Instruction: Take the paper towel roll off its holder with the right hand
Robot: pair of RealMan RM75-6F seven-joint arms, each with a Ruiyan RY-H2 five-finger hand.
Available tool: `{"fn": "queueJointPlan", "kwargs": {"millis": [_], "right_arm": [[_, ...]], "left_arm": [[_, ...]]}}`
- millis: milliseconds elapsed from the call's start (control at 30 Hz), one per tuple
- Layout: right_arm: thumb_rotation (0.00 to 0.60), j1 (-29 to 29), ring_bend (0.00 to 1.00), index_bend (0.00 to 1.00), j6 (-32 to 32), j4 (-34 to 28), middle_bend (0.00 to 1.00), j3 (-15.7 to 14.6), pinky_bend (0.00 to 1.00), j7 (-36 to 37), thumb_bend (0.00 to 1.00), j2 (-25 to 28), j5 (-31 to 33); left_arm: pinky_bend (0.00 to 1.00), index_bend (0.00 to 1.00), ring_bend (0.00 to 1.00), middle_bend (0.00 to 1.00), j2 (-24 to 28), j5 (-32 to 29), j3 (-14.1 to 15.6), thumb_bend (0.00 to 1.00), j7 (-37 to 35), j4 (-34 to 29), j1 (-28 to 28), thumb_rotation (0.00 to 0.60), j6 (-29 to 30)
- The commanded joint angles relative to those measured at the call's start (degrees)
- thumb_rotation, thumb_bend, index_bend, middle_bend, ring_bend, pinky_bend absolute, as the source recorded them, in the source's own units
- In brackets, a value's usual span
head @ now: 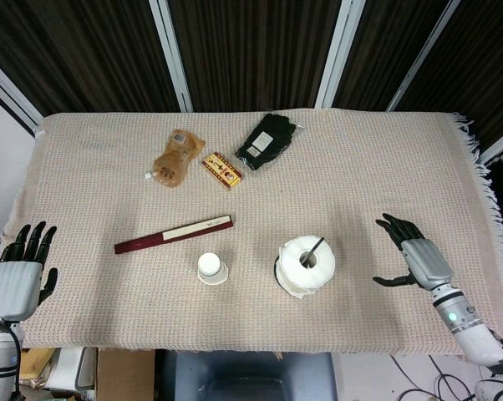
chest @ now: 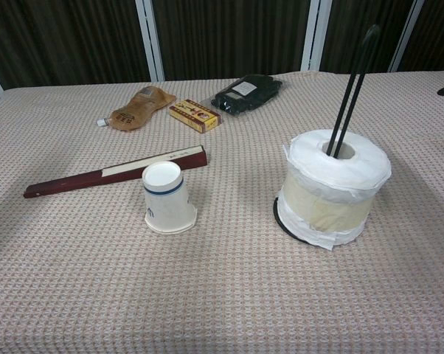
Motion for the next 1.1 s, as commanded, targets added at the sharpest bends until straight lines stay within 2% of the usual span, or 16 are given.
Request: {"fn": "queueJointPlan", "kwargs": {"millis": [33, 333, 467, 700, 933, 1000, 1033, 1100], "right_arm": [[0.6, 2.54, 0.0, 0.0, -0.56, 2.84, 0.0, -1.19, 0.16, 11.8, 0.07, -1.29, -5.0], [0.6, 11.04, 0.0, 0.0, -4.41, 7.57, 0.0, -5.54, 0.15, 35.6, 0.06, -3.62, -14.68], [0.6, 13.68, 0.0, 0.0, -4.38, 9.27, 0.0, -7.06, 0.15, 41.07, 0.05, -4.91, -16.92], [0.6, 16.24, 0.0, 0.0, -5.29, 11.56, 0.0, -7.84, 0.14, 41.22, 0.03, -8.14, -16.57], [0.6, 17.34, 0.0, 0.0, -6.75, 13.54, 0.0, -7.62, 0.14, 37.45, 0.03, -12.13, -13.88], [0.6, 16.71, 0.05, 0.01, -5.84, 14.58, 0.05, -7.09, 0.16, 35.43, 0.03, -13.79, -12.64], [0.6, 16.36, 0.11, 0.04, -5.24, 15.02, 0.11, -6.83, 0.19, 34.77, 0.03, -14.52, -12.12], [0.6, 15.54, 0.28, 0.2, -3.76, 16.05, 0.27, -6.22, 0.28, 33.59, 0.03, -16.15, -10.98]], "left_arm": [[0.27, 0.09, 0.04, 0.06, -0.06, 0.68, 0.39, 0.47, -0.23, 0.37, 0.19, 0.6, 0.39], [0.27, 0.1, 0.04, 0.06, -0.32, 1.95, 1.31, 0.47, -1.72, 1.02, 1.61, 0.6, 2.54], [0.27, 0.1, 0.04, 0.06, -0.26, 2.53, 1.55, 0.47, -2.41, 1.24, 1.81, 0.6, 2.83], [0.27, 0.12, 0.04, 0.06, -0.44, 2.43, 1.65, 0.47, -3.24, 1.83, 1.7, 0.6, 2.17], [0.27, 0.12, 0.04, 0.07, -0.51, 2.48, 1.89, 0.47, -4.16, 2.34, 1.79, 0.6, 1.83], [0.27, 0.13, 0.04, 0.07, -0.49, 2.48, 1.91, 0.47, -4.45, 2.49, 1.85, 0.6, 1.83], [0.27, 0.13, 0.04, 0.07, -0.49, 2.44, 1.92, 0.47, -4.55, 2.56, 1.89, 0.6, 1.83], [0.27, 0.13, 0.04, 0.07, -0.51, 2.37, 1.95, 0.47, -4.88, 2.73, 1.97, 0.6, 1.82]]}}
